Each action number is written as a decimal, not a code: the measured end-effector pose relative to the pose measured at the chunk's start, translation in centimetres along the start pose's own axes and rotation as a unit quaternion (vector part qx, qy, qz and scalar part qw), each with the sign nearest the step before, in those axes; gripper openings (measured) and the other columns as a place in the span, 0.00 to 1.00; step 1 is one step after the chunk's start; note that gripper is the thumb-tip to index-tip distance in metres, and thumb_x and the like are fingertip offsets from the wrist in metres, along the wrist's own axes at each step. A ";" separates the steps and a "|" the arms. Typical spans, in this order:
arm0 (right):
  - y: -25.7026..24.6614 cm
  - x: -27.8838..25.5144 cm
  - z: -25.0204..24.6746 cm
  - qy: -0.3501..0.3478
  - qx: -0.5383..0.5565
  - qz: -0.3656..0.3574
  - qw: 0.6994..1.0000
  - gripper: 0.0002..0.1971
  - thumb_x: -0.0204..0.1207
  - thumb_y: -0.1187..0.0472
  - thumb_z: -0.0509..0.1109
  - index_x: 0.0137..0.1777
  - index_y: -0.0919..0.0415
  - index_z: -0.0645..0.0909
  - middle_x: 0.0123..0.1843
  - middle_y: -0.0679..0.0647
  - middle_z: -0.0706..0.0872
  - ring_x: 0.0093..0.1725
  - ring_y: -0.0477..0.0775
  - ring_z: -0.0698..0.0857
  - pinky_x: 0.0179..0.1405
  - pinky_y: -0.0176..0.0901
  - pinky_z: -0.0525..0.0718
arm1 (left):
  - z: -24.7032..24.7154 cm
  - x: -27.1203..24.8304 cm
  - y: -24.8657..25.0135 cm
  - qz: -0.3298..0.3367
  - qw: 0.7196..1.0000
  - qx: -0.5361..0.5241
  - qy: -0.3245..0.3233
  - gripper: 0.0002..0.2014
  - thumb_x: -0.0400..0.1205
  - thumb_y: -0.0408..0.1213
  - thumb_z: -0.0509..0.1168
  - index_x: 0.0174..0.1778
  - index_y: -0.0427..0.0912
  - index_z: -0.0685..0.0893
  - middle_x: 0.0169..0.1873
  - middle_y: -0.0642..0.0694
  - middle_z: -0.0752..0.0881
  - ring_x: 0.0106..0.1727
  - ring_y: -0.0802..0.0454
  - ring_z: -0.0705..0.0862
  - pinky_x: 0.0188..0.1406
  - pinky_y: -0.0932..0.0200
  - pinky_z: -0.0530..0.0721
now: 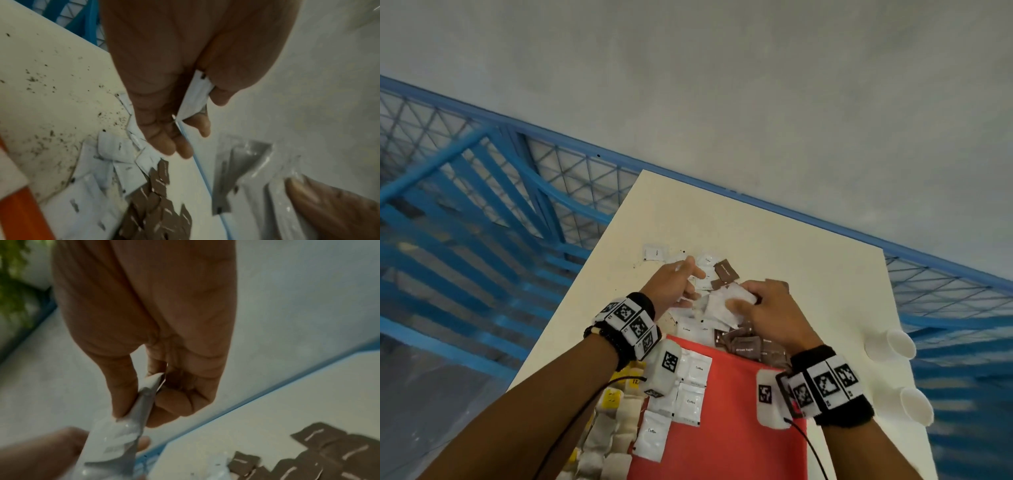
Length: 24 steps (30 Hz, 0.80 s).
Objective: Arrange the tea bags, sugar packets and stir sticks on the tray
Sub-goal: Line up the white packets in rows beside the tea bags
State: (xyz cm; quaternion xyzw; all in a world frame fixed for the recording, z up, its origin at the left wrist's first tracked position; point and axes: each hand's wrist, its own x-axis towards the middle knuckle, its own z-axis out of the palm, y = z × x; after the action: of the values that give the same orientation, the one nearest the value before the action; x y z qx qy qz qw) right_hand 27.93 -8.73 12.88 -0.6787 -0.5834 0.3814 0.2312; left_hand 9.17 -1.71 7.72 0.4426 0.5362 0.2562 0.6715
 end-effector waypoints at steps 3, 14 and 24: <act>-1.3 -2.7 0.0 -0.033 0.129 0.044 0.990 0.04 0.76 0.63 0.77 0.49 0.59 0.89 0.39 0.52 0.92 0.36 0.48 0.89 0.34 0.42 0.87 | 1.4 -4.1 0.5 -0.077 0.982 -0.135 -0.109 0.31 0.85 0.64 0.52 0.54 0.41 0.88 0.46 0.41 0.87 0.42 0.46 0.87 0.38 0.52 0.86; 0.6 -10.6 5.8 -0.009 0.203 0.042 0.978 0.09 0.80 0.57 0.74 0.46 0.64 0.90 0.28 0.48 0.85 0.26 0.44 0.80 0.30 0.35 0.79 | 1.5 -13.8 -7.2 -0.055 0.959 -0.162 -0.226 0.19 0.81 0.40 0.73 0.63 0.32 0.82 0.51 0.31 0.85 0.38 0.44 0.88 0.30 0.56 0.86; -0.2 -15.5 7.6 0.026 0.249 0.030 0.968 0.11 0.75 0.56 0.79 0.43 0.64 0.89 0.30 0.51 0.80 0.29 0.45 0.74 0.29 0.37 0.72 | 0.5 -17.5 -8.5 -0.005 0.970 -0.139 -0.202 0.27 0.78 0.40 0.76 0.67 0.28 0.77 0.44 0.33 0.86 0.36 0.43 0.87 0.27 0.56 0.85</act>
State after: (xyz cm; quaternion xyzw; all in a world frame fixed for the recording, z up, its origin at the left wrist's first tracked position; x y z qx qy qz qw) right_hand 21.40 -24.72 12.33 -0.6262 -0.4434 0.5038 0.3968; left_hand 3.44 -20.28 8.98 0.3850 0.3512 0.2298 0.8220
